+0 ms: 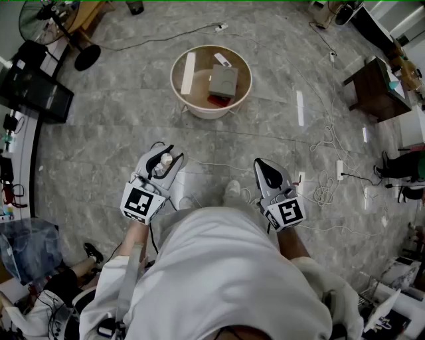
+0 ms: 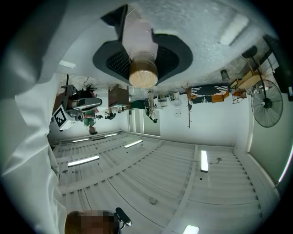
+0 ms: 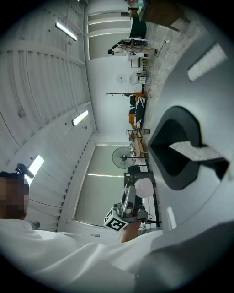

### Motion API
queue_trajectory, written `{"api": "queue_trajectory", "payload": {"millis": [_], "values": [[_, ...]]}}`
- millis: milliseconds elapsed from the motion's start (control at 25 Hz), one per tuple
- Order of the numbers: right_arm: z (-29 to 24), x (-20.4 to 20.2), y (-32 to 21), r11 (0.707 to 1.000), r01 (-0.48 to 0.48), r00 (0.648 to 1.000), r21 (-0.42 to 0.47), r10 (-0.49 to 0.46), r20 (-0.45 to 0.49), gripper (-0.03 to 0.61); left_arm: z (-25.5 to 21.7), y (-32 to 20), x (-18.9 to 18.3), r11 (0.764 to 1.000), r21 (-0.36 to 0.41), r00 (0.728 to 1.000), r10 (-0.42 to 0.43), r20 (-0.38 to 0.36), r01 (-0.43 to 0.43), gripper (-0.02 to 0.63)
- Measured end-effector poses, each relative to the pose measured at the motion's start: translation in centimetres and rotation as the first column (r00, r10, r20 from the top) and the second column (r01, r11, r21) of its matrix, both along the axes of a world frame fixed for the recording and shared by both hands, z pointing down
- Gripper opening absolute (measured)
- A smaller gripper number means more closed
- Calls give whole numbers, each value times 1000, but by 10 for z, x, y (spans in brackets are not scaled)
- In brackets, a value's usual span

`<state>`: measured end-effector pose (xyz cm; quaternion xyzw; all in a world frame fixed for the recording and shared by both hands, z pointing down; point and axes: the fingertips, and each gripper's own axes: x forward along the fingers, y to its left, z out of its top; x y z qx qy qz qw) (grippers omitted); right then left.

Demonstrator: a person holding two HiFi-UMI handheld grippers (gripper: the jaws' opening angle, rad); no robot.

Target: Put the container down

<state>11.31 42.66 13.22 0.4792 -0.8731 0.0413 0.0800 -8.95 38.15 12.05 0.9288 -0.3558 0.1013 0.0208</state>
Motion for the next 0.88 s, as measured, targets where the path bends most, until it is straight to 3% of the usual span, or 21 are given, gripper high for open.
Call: {"api": "queue_trajectory", "payload": {"millis": [880], "values": [[-9,-35,-9,999,-4,1000,37,4,1,5,8,-6,-29,1000,-11,999,24,-29,-24,123]]}}
